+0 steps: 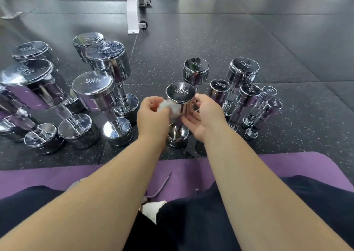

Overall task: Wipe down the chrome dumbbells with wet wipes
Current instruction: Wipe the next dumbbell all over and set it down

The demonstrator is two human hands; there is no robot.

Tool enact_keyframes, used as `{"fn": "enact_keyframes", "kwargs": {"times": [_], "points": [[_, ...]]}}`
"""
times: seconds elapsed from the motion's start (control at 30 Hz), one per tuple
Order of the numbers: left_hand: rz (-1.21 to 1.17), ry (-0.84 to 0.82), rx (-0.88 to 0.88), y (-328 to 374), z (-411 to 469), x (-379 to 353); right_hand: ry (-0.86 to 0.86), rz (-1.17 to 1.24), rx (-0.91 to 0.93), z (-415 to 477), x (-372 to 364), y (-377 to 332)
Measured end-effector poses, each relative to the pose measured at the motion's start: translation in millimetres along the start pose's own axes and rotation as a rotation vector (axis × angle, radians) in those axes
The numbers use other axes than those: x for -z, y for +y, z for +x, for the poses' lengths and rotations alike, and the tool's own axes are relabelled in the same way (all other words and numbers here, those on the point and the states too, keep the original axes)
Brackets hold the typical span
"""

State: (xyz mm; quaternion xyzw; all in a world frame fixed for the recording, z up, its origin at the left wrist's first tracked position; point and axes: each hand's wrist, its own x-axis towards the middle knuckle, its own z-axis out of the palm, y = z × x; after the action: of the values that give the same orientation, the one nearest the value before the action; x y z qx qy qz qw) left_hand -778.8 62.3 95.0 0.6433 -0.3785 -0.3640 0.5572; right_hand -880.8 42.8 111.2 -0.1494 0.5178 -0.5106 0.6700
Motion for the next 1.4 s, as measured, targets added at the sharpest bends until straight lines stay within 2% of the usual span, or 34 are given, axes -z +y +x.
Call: {"fn": "enact_keyframes", "kwargs": {"times": [0.1,0.2,0.27,0.33,0.43,0.57,0.73,0.83,0.9,0.97,1.1,1.27,1.4], "points": [[0.01,-0.014,0.002,-2.9,-2.7,3.0,-0.064,-0.026,-0.109,-14.2,1.4,-1.4],[-0.067,-0.135,-0.021,1.1,-12.6,1.8,-0.165,-0.027,-0.098,-19.3,4.4,0.1],[-0.122,-0.155,0.004,3.8,-15.4,2.3,-0.109,-0.056,-0.058,-19.2,9.4,1.8],[-0.274,-0.106,0.098,8.0,-11.4,3.8,0.029,-0.089,0.004,-19.3,15.7,0.8],[-0.298,-0.077,0.143,11.8,-0.5,4.0,0.196,-0.154,0.238,-7.1,17.7,-6.1],[-0.334,-0.189,0.18,8.1,4.8,-1.8,0.206,-0.229,0.374,6.0,-4.1,8.2],[-0.323,-0.164,0.18,2.7,18.0,-3.1,0.21,-0.288,0.288,22.2,-4.8,25.5],[-0.299,-0.179,0.169,0.0,24.2,-6.3,0.172,-0.225,0.475,28.6,-7.5,21.9],[-0.308,-0.176,0.172,-1.6,25.8,-5.4,0.169,-0.31,0.524,28.3,-7.9,20.3],[-0.317,-0.177,0.175,-1.5,27.2,-4.9,0.159,-0.389,0.487,31.4,-6.1,13.6],[-0.346,-0.18,0.179,0.6,30.7,-6.3,0.023,-0.46,0.559,40.1,-6.1,-3.7],[-0.354,-0.186,0.206,-3.0,33.0,-6.0,-0.09,-0.408,0.434,49.0,-5.1,-12.5],[-0.342,-0.168,0.194,-3.3,36.3,-7.2,-0.156,-0.504,0.309,51.5,-16.7,-20.5]]}}
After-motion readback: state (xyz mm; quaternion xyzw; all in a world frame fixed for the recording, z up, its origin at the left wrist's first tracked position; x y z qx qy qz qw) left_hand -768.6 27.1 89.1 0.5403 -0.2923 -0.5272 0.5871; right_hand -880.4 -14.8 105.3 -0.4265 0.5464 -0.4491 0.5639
